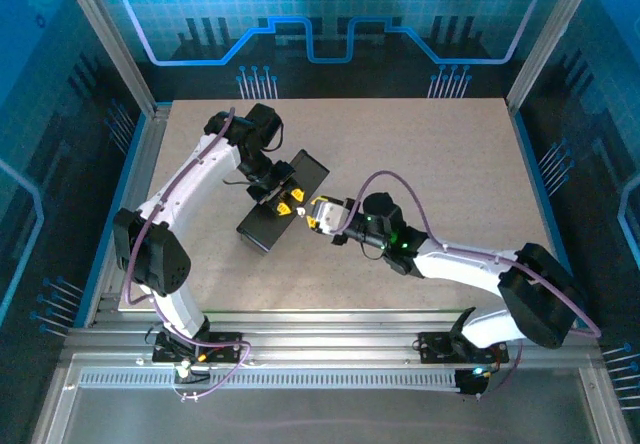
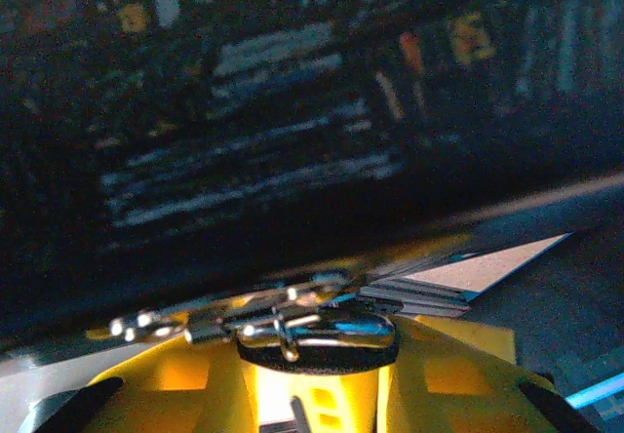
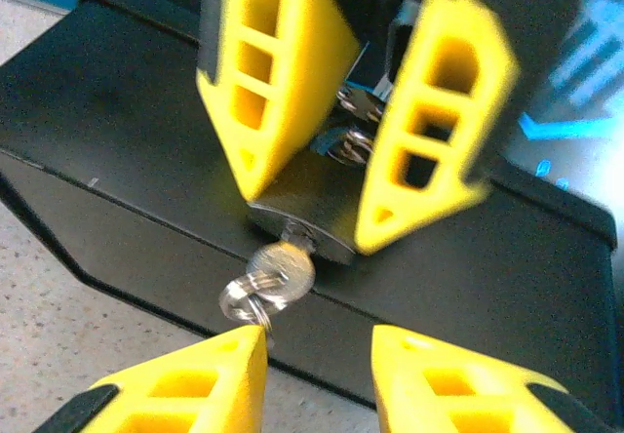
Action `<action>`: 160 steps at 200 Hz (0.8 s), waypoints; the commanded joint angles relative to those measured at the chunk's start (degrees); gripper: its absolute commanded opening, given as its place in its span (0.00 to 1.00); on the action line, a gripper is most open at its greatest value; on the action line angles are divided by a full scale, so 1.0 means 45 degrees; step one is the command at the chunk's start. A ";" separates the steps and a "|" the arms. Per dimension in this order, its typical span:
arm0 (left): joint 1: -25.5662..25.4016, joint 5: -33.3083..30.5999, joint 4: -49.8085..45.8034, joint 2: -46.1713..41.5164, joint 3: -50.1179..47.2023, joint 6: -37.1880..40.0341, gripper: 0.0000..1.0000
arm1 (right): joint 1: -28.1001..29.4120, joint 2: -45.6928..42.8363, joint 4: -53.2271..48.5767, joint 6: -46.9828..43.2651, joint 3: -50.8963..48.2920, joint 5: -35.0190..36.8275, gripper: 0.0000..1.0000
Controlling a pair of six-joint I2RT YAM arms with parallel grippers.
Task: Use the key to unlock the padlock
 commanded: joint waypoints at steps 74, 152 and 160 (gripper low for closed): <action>0.0061 0.0541 -0.0418 -0.0164 0.0787 0.0179 0.06 | 0.0943 0.0806 0.1767 -0.3214 -0.0126 0.1642 0.30; 0.0050 0.0569 -0.0408 -0.0120 0.0810 0.0164 0.06 | 0.1259 0.1151 0.2876 -0.3561 -0.0160 0.2339 0.26; 0.0054 0.0573 -0.0406 -0.0129 0.0820 0.0157 0.06 | 0.1252 0.1143 0.2930 -0.3525 -0.0148 0.2351 0.25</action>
